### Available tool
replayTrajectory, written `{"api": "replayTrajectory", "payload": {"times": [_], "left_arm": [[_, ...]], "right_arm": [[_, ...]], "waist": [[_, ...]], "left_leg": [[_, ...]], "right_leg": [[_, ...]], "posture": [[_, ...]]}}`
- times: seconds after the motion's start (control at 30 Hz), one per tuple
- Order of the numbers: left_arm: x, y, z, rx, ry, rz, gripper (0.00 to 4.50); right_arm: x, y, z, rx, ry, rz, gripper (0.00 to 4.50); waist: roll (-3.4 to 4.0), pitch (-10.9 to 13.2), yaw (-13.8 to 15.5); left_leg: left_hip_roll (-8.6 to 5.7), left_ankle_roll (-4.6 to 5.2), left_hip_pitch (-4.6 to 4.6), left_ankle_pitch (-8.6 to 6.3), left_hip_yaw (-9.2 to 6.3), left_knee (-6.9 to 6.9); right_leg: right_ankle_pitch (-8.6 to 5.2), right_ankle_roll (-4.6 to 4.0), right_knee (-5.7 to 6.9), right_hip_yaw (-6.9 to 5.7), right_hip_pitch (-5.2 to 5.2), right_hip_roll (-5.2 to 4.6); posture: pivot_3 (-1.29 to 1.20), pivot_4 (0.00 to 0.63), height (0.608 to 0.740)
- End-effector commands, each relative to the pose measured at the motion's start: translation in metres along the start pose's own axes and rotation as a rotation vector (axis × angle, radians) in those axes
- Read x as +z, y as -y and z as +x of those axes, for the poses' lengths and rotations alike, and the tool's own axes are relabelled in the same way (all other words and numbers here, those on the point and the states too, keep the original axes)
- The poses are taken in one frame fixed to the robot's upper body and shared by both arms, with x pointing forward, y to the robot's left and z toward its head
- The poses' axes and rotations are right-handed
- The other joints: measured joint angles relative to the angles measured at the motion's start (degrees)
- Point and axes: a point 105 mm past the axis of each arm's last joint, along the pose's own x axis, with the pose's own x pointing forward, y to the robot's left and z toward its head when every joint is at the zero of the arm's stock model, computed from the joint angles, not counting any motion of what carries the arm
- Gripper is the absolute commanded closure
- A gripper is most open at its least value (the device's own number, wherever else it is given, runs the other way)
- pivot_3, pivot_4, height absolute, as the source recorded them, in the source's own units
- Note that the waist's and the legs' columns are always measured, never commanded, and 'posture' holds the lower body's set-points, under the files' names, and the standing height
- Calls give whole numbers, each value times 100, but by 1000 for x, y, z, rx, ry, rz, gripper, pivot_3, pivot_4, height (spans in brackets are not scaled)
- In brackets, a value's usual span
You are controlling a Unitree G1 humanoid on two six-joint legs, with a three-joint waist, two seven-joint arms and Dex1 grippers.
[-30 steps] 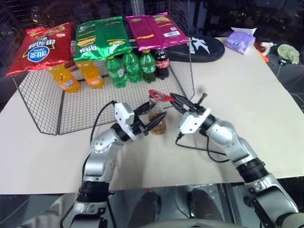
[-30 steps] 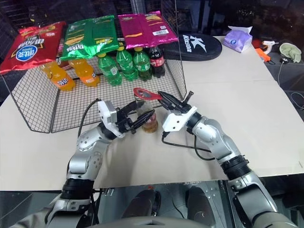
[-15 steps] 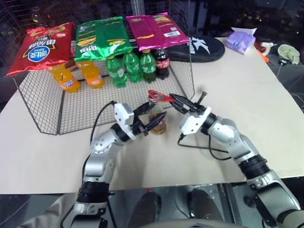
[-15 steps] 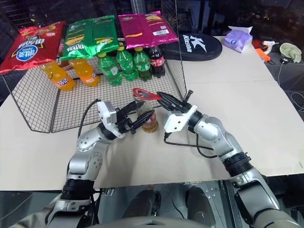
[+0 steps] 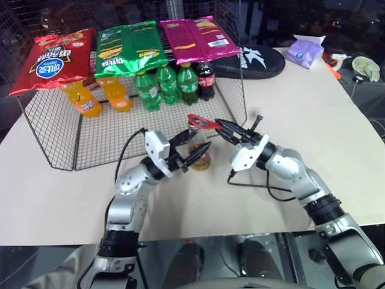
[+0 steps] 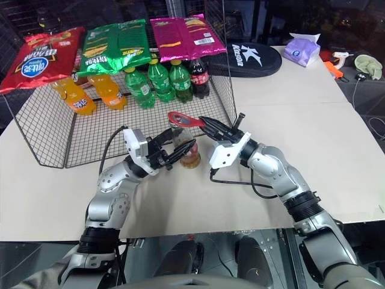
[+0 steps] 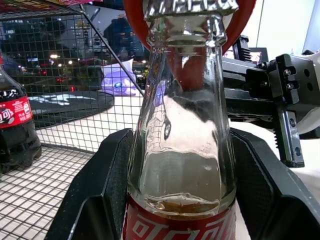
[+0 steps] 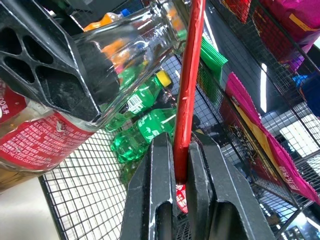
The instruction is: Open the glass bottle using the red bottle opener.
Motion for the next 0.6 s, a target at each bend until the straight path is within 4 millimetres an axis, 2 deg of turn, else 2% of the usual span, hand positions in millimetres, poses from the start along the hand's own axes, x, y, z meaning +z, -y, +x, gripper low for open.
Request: {"api": "replayTrajectory", "payload": {"times": [0.03,0.33,0.6], "left_arm": [[6,4,6,-6,28,11,2036],[5,5,5,-5,21,12,2036],[4,5,5,-12,15,12,2036]], "right_arm": [[22,-32,6,139,104,6,4500],[25,-33,9,117,109,67,4500],[21,-20,7,165,124,-34,4500]], "waist": [[0,0,0],[0,0,0],[0,0,-1]], "left_leg": [[0,0,0,0,0,0],[0,0,1,0,0,0],[0,0,4,0,0,0]], "right_leg": [[0,0,0,0,0,0],[0,0,-1,0,0,0],[0,0,-2,-1,5,0]], "posture": [[0,150,740],[0,150,740],[0,150,740]]}}
